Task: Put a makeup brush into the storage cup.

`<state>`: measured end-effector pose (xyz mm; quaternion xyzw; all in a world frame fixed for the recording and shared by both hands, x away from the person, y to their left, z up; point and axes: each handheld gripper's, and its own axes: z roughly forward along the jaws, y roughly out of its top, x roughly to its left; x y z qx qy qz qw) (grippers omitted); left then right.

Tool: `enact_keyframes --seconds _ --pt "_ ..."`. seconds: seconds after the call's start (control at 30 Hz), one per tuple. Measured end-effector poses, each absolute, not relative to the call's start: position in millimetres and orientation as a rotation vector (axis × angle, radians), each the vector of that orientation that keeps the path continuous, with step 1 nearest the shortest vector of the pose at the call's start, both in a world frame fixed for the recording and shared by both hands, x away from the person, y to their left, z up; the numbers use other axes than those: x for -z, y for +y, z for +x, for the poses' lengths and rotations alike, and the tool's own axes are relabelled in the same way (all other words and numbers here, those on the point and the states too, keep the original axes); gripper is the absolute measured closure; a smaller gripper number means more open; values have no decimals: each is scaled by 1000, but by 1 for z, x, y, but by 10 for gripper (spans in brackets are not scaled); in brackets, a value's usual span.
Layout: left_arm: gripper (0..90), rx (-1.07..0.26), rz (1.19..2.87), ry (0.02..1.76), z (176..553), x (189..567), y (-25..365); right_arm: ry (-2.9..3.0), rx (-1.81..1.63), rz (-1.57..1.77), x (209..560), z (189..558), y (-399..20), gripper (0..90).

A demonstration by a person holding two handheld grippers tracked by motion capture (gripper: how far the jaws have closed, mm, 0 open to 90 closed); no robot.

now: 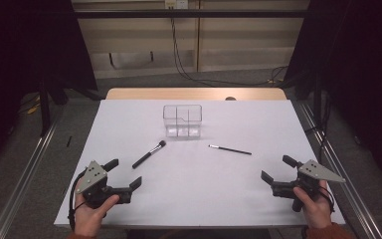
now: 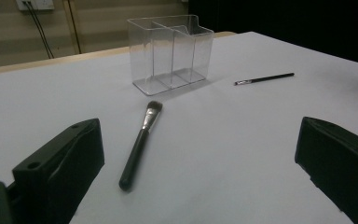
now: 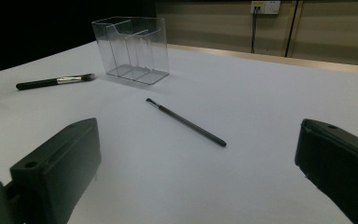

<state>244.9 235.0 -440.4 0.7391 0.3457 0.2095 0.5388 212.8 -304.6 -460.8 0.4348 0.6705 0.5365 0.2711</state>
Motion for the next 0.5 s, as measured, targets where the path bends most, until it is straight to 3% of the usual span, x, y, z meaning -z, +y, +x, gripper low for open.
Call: enact_keyframes --seconds 0.5 --pt "26 -547 1745 811 270 428 233 1808 -1442 1172 461 213 -305 0"
